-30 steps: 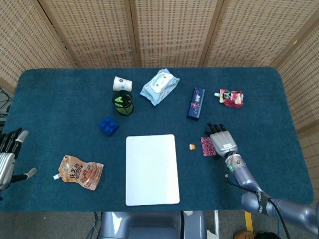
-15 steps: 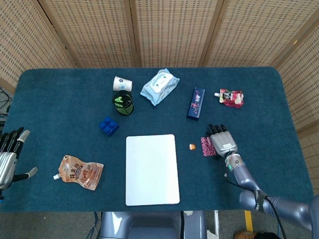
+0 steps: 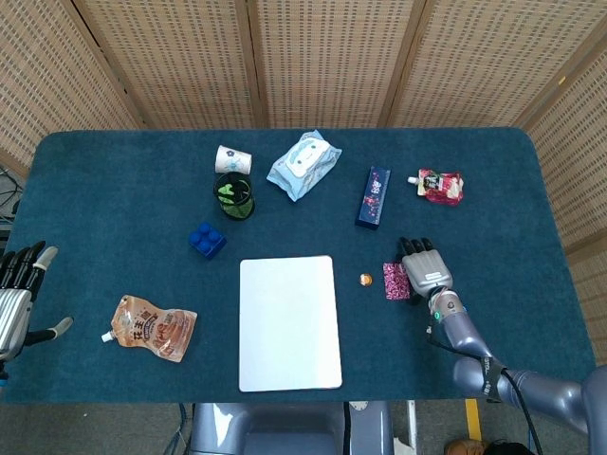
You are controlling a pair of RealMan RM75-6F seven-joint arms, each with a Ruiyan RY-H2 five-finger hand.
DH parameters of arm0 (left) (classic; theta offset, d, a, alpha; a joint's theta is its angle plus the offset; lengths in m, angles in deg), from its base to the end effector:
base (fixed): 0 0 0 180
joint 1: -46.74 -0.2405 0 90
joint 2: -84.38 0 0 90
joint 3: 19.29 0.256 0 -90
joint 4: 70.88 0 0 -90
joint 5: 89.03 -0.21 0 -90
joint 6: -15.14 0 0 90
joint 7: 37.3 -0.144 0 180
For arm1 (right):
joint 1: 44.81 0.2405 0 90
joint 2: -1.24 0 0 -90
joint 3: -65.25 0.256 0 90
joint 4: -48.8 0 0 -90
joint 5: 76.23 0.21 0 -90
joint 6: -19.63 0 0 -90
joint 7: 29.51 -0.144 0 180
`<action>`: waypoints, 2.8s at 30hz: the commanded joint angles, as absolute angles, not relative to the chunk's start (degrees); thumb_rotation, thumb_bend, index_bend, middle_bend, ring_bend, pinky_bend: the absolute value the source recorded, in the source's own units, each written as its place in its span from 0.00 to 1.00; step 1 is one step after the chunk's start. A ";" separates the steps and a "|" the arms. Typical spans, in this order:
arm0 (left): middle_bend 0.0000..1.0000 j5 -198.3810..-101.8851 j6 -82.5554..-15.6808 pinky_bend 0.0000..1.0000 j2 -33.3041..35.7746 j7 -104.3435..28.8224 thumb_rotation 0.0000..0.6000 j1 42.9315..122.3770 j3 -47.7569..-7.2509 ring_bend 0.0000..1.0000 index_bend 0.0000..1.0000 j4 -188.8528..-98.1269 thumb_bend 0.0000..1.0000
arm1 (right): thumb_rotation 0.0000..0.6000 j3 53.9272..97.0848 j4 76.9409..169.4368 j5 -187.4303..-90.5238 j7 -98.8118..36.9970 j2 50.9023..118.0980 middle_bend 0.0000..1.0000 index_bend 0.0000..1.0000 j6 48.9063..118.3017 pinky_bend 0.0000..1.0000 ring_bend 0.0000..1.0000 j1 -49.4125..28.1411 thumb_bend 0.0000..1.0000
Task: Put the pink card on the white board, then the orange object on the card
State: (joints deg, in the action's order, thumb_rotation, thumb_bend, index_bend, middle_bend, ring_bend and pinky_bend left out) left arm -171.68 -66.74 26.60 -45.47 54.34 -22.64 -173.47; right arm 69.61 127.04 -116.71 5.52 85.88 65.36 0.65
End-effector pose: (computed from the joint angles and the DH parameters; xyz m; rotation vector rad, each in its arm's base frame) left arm -0.2834 0.1937 0.1735 -1.4318 -0.8764 -0.8352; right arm -0.2319 -0.3620 -0.0034 1.8418 -0.9747 0.3951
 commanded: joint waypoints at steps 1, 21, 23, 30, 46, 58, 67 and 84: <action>0.00 -171.70 -66.60 0.00 26.57 -45.41 1.00 54.42 -22.59 0.00 0.00 -173.38 0.00 | 1.00 69.55 127.20 -116.18 5.49 85.86 0.00 0.43 65.31 0.00 0.00 0.97 0.13; 0.00 -171.94 -66.98 0.00 27.07 -44.47 1.00 54.21 -22.45 0.00 0.00 -173.62 0.00 | 1.00 72.48 143.09 -117.94 4.04 78.35 0.00 0.46 69.39 0.00 0.00 3.00 0.13; 0.00 -172.00 -67.01 0.00 27.20 -44.20 1.00 54.16 -22.42 0.00 0.00 -173.60 0.00 | 1.00 72.81 145.32 -117.13 5.36 77.89 0.00 0.46 70.42 0.00 0.00 3.87 0.13; 0.00 -172.12 -67.10 0.00 27.56 -43.12 1.00 54.05 -22.39 0.00 0.00 -173.35 0.00 | 1.00 73.95 152.10 -112.58 10.92 79.26 0.00 0.46 74.47 0.00 0.00 7.72 0.13; 0.00 -172.33 -67.02 0.00 28.21 -41.04 1.00 53.81 -22.14 0.00 0.00 -172.82 0.00 | 1.00 76.59 150.76 -99.87 19.50 95.57 0.00 0.15 84.05 0.00 0.00 15.88 0.06; 0.00 -172.30 -66.81 0.00 28.12 -41.16 1.00 53.88 -22.10 0.00 0.00 -172.63 0.00 | 1.00 77.31 154.38 -100.99 18.68 91.53 0.00 0.00 86.37 0.00 0.00 15.19 0.00; 0.00 -172.27 -66.53 0.00 27.80 -42.16 1.00 54.07 -22.05 0.00 0.00 -172.87 0.00 | 1.00 73.81 147.71 -106.06 12.72 88.27 0.00 0.31 83.94 0.00 0.00 10.85 0.17; 0.00 -171.88 -65.66 0.00 27.55 -43.29 1.00 54.53 -21.95 0.00 0.00 -173.10 0.00 | 1.00 71.60 133.74 -117.08 2.03 92.62 0.00 0.40 78.19 0.00 0.00 5.49 0.26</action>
State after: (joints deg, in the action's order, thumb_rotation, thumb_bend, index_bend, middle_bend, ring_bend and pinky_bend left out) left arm -171.89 -65.66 27.55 -43.29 54.53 -21.95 -173.10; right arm 71.67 134.09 -116.98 1.90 92.30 78.44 5.59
